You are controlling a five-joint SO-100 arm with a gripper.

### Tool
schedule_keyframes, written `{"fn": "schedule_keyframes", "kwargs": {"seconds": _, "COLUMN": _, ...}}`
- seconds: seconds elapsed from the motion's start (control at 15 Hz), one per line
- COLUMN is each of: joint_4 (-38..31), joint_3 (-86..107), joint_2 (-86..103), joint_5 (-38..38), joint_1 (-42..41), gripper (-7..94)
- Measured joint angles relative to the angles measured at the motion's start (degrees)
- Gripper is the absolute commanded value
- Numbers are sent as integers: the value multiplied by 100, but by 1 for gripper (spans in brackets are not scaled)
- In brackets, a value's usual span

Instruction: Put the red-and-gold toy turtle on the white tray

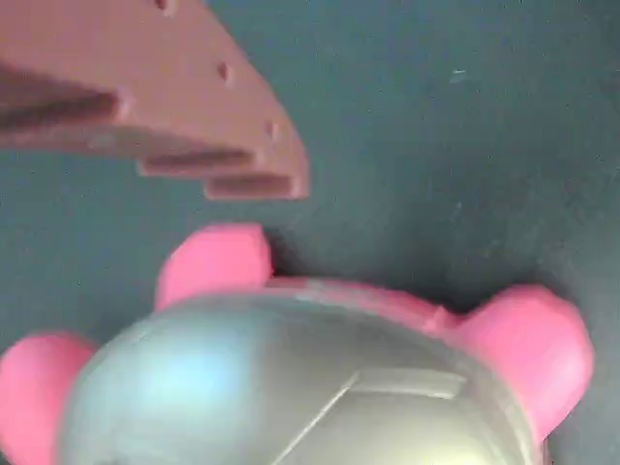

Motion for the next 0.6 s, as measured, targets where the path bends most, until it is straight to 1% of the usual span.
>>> {"fn": "schedule_keyframes", "kwargs": {"seconds": 0.27, "joint_4": -431, "joint_3": 316, "joint_2": 0, "joint_5": -62, "joint_1": 0, "gripper": 62}}
{"fn": "schedule_keyframes", "kwargs": {"seconds": 0.47, "joint_4": -1011, "joint_3": 694, "joint_2": -79, "joint_5": -62, "joint_1": -18, "gripper": 62}}
{"fn": "schedule_keyframes", "kwargs": {"seconds": 0.53, "joint_4": -1037, "joint_3": 747, "joint_2": -88, "joint_5": -62, "joint_1": -9, "gripper": 62}}
{"fn": "schedule_keyframes", "kwargs": {"seconds": 0.6, "joint_4": -1081, "joint_3": 747, "joint_2": -114, "joint_5": -62, "joint_1": -9, "gripper": 57}}
